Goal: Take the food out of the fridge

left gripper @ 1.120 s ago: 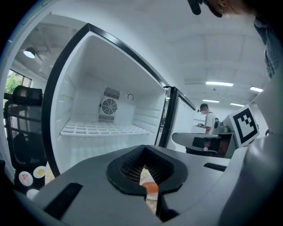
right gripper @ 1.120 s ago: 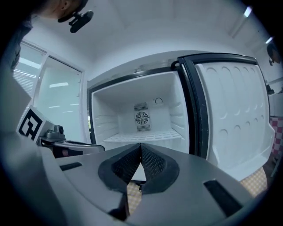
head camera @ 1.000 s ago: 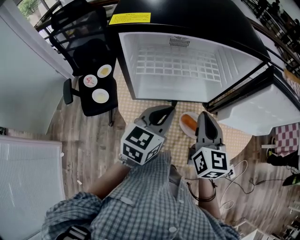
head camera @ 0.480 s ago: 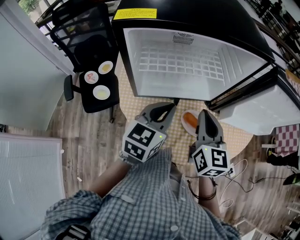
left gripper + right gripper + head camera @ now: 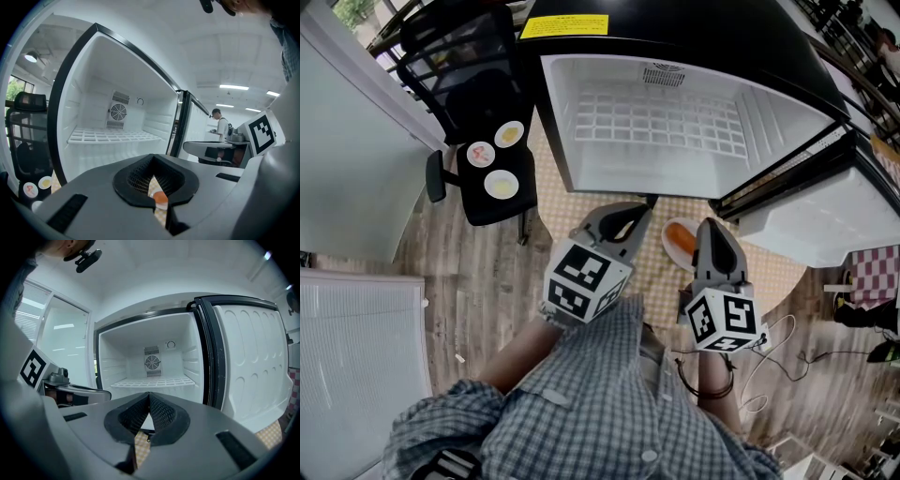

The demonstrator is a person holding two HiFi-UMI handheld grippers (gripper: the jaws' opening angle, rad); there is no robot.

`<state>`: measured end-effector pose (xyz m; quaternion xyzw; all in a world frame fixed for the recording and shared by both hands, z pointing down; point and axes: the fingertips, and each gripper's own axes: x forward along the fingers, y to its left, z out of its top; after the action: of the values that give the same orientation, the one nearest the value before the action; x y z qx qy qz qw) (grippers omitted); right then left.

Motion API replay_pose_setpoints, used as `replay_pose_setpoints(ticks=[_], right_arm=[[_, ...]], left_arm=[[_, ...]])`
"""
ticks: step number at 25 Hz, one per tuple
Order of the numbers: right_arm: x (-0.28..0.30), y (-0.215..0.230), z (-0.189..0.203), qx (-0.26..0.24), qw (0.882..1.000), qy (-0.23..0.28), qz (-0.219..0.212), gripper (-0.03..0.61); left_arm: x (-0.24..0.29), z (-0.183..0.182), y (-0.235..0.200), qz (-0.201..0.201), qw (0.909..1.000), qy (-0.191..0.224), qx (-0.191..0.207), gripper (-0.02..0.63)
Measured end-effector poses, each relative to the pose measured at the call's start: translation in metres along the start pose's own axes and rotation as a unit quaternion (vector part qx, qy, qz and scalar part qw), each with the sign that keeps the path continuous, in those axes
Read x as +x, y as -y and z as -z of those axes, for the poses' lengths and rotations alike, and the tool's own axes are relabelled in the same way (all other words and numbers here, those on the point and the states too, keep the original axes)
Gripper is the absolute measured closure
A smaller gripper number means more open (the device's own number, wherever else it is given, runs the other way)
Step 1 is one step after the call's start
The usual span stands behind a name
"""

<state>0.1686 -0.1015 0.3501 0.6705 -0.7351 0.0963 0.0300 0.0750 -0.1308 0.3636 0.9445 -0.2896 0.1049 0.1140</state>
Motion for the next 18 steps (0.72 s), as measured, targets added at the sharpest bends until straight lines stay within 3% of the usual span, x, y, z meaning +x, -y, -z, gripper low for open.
replay_pose_setpoints(ticks=[18], right_arm=[[0.0013, -0.0017, 0.0037, -0.016, 1.0, -0.011, -0.005, 0.571]], left_arm=[[0.0, 0.0007, -0.0018, -0.001, 0.9999, 0.004, -0.012, 0.61]])
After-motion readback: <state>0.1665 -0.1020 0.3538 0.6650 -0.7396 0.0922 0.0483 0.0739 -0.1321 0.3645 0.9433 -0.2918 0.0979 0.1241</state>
